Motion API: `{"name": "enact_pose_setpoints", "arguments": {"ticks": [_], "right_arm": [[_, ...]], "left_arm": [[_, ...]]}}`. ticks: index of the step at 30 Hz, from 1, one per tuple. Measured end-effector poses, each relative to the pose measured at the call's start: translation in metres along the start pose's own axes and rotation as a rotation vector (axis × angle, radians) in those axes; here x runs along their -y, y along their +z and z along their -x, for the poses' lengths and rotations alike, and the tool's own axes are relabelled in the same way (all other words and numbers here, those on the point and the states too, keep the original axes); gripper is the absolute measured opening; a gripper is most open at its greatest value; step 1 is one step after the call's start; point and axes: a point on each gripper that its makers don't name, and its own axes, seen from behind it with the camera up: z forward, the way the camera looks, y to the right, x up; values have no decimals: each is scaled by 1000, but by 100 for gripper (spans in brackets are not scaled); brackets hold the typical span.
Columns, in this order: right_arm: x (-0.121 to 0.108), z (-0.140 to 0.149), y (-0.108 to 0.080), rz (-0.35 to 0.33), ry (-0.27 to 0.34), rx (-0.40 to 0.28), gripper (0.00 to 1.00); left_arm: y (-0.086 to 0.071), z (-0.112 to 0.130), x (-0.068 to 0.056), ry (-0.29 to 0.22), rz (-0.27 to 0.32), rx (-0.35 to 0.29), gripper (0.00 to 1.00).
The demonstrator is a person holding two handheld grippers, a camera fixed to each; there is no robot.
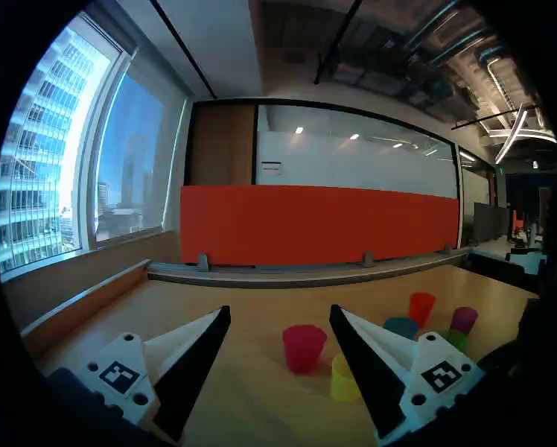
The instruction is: Pour water
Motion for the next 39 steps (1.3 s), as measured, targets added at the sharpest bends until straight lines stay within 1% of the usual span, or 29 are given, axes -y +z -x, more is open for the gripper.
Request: {"name": "enact_pose_setpoints", "arguments": {"ticks": [3, 8, 12, 15, 18, 23, 27, 33, 36, 39], "right_arm": [[-1, -8, 4, -9, 2, 9, 100], [4, -32, 3, -39, 8, 19, 100], [11, -55, 0, -73, -3, 5, 100], [12, -66, -2, -82, -12, -5, 100], [13, -65, -3, -91, -9, -2, 100], [20, -65, -5, -134, 2, 5, 100], [34, -69, -10, -213, -4, 3, 100], [61, -71, -20, -350, -49, 12, 100], [75, -73, -26, -418, -64, 7, 100], [83, -74, -29, -458, -62, 6, 100]], "left_arm": [[1, -23, -3, -6, 20, -4, 99], [2, -65, -5, -2, 44, -22, 99], [0, -98, -6, 24, 63, -48, 99], [-3, -116, -7, 50, 77, -70, 99], [-5, -119, -11, 66, 95, -69, 99], [-5, -116, -26, 59, 165, -59, 99], [-9, -117, -40, 49, 238, -61, 99], [-16, -110, -61, 50, 353, -16, 99], [-20, -107, -69, 46, 406, 0, 99], [-24, -104, -75, 45, 442, 9, 99]]}}
